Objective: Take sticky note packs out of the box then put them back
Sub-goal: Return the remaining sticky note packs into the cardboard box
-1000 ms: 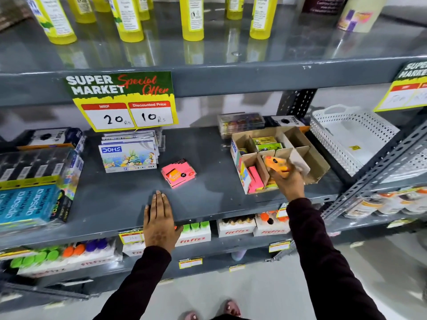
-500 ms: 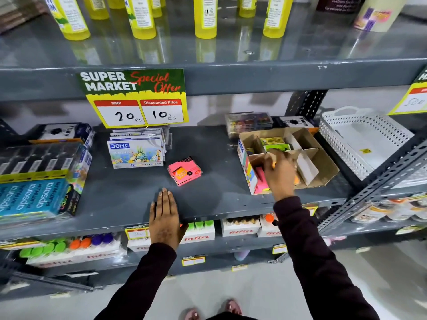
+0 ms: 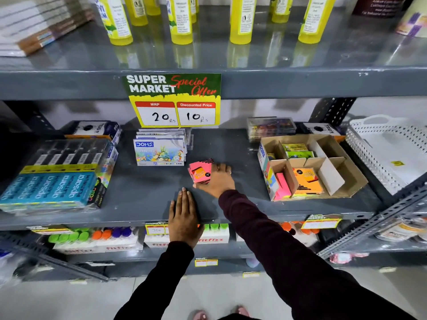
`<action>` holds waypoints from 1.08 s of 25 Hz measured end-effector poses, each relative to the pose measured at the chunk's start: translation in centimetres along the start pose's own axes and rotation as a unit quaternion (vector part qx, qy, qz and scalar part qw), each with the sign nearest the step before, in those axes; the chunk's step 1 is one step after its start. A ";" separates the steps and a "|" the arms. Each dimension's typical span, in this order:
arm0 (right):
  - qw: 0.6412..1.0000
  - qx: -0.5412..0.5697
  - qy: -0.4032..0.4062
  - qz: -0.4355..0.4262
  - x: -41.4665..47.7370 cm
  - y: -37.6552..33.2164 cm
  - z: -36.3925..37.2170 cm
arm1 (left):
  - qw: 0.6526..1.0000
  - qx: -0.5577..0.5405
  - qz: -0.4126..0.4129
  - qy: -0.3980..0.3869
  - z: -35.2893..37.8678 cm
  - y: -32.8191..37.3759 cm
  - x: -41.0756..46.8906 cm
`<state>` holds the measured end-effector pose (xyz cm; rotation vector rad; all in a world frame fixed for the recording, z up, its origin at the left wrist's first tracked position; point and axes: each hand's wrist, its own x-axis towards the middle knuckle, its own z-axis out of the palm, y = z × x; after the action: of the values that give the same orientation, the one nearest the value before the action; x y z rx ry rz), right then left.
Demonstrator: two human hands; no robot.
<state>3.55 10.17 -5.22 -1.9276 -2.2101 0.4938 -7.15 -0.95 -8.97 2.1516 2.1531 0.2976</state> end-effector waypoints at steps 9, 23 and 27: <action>0.999 -0.009 0.031 -0.007 0.0 0.1 1.2 | 1.000 0.007 0.004 0.001 0.3 -0.2 0.1; 0.985 0.060 0.162 0.020 -5.9 3.4 -4.5 | 1.000 0.026 0.000 -0.013 0.9 -0.5 0.1; 0.945 0.100 0.277 0.141 -8.4 9.3 -9.1 | 0.999 0.032 0.005 -0.001 1.0 -0.5 0.1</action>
<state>16.55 4.15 0.69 -1.9719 -1.4906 0.1658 -7.41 -0.78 -10.07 2.1955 2.1818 0.2296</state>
